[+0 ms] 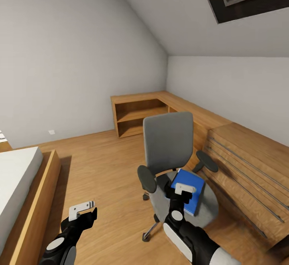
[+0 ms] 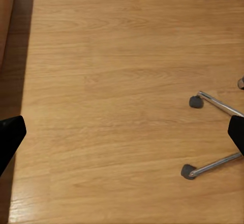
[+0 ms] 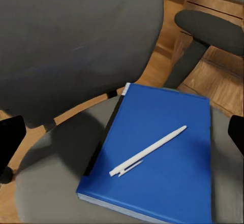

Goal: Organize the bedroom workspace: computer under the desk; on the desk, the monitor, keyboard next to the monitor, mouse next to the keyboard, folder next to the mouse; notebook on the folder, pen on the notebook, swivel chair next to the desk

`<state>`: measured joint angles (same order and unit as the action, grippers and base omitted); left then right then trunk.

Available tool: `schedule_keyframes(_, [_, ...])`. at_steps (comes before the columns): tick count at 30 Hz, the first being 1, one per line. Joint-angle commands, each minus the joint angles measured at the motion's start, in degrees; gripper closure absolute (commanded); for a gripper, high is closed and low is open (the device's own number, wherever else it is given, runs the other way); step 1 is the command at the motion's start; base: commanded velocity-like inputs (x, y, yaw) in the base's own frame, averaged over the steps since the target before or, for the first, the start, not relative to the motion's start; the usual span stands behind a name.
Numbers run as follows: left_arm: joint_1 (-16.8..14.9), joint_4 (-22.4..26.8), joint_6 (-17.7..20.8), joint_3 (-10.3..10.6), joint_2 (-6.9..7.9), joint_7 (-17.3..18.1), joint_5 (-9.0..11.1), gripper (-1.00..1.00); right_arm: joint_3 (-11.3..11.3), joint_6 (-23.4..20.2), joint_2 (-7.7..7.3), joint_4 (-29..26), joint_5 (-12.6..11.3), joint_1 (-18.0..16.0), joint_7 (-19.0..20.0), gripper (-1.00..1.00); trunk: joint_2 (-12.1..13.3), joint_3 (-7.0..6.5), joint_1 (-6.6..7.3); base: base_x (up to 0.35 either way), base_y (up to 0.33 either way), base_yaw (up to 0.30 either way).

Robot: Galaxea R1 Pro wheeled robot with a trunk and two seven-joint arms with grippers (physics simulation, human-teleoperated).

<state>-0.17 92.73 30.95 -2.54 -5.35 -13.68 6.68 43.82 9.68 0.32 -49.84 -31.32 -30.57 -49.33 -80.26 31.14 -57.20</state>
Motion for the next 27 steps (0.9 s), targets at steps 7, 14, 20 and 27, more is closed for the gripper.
schedule_keyframes(7, [-0.1, 0.1, 0.2, -1.5, -0.05, -0.3, 0.7, -1.0, -13.0, -11.3, -0.06, 11.0, -0.6, -6.8, 12.9, -1.0, 0.0, 0.05, 0.0, 0.0, 0.0, 0.0])
schedule_keyframes(14, [0.0, 0.1, 0.1, -1.9, -0.11, -0.3, 0.8, -1.0, -16.6, -13.9, -0.01, 20.4, -0.9, -10.0, 17.8, -1.0, 0.0, 0.05, 0.0, 0.0, 0.0, 0.0])
schedule_keyframes(20, [0.0, 0.1, -0.2, -1.7, -0.18, -0.2, 0.8, -1.0, -16.6, -14.0, 0.8, 21.4, -3.0, -10.2, 17.9, -1.0, 0.0, 0.05, 0.0, 0.186, 0.0, 0.0])
schedule_keyframes(27, [-0.1, 0.1, -0.1, -1.5, -0.26, -0.1, 0.8, -1.0, -16.6, -14.3, 1.5, 21.6, -5.6, -10.2, 17.7, -1.0, 0.0, 0.05, 0.0, 0.156, 0.0, 0.0])
